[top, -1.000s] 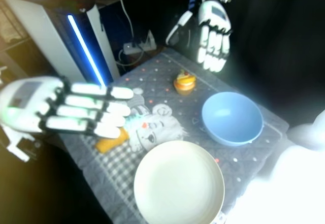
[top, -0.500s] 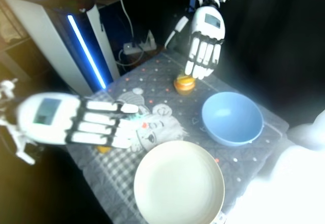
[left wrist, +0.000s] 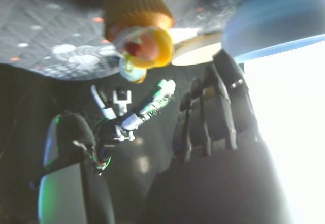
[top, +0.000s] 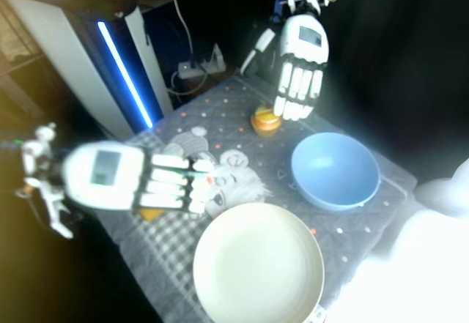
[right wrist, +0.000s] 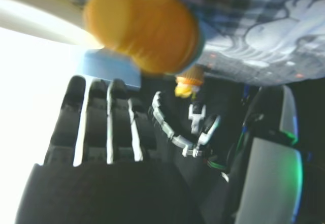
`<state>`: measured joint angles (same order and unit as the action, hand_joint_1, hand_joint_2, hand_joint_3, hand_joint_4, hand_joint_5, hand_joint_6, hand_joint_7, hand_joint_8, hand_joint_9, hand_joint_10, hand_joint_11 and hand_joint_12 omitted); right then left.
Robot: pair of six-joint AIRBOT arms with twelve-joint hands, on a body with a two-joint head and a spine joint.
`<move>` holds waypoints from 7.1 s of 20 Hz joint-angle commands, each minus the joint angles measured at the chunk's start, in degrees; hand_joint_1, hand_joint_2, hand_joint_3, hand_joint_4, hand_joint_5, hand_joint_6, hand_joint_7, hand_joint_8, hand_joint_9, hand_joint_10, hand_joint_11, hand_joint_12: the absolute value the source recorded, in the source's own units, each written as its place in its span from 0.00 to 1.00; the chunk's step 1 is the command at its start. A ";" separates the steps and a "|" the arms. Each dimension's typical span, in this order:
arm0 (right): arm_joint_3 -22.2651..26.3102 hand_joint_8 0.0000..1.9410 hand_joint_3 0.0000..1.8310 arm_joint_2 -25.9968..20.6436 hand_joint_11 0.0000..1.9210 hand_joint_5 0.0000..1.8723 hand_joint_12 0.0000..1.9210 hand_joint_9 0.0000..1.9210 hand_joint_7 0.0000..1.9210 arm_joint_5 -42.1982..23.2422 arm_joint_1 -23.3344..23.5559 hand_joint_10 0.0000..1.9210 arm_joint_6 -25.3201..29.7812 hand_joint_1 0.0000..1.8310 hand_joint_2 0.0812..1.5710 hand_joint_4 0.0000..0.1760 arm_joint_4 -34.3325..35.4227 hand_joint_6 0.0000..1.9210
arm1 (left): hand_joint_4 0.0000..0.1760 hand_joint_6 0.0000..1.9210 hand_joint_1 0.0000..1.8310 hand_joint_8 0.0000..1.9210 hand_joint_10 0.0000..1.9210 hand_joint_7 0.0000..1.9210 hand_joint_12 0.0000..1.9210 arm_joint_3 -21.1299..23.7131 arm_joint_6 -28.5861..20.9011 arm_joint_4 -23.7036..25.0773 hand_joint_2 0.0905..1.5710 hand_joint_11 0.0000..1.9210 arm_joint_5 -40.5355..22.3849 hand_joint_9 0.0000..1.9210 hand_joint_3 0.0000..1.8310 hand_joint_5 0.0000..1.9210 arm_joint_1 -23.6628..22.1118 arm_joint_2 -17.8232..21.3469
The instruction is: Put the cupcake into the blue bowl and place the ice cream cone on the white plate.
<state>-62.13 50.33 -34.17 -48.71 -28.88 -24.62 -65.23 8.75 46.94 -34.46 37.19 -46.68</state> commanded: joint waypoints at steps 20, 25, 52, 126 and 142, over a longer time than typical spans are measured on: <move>-2.00 0.00 0.00 4.37 0.01 0.10 0.48 0.19 0.19 -2.95 0.94 0.00 0.38 0.31 0.42 0.03 0.96 0.00 | 0.00 0.00 0.40 0.00 0.00 0.20 0.50 -4.77 -14.89 13.84 0.49 0.04 -0.50 0.22 0.00 0.14 -5.87 -5.94; -2.18 0.00 0.00 4.39 0.08 0.14 0.44 0.23 0.24 -2.86 0.93 0.00 0.38 0.32 0.42 0.00 1.33 0.00 | 0.00 0.00 0.37 0.00 0.00 0.24 0.54 -5.30 -20.60 20.06 0.48 0.08 -0.10 0.26 0.00 0.17 -6.06 -6.61; -4.44 0.36 0.00 4.33 0.55 0.53 0.74 0.67 0.65 -8.87 1.29 0.38 0.15 0.70 0.65 0.00 7.60 0.42 | 0.00 0.34 0.77 0.23 0.50 0.62 0.56 -6.78 -23.87 24.91 0.63 0.50 2.82 0.59 0.00 0.59 -4.03 -9.00; -24.76 0.00 0.00 19.77 0.00 0.14 0.46 0.21 0.22 1.35 21.58 0.00 -12.78 0.33 0.52 0.66 23.46 0.00 | 0.00 0.00 0.53 0.00 0.00 0.30 0.38 -32.09 1.36 -10.94 0.58 0.17 8.77 0.31 0.00 0.34 -20.22 -29.27; -6.51 0.00 0.00 3.84 0.05 0.05 0.29 0.14 0.13 -28.81 15.30 0.00 -14.48 0.28 0.58 0.50 28.88 0.00 | 0.31 0.00 0.54 0.00 0.00 0.24 0.21 -13.09 15.13 -31.31 0.55 0.16 -18.42 0.26 0.00 0.20 -11.46 -10.41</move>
<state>-67.90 53.65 -54.17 -34.92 -43.72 4.14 -77.34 24.69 16.51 -45.54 28.18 -56.18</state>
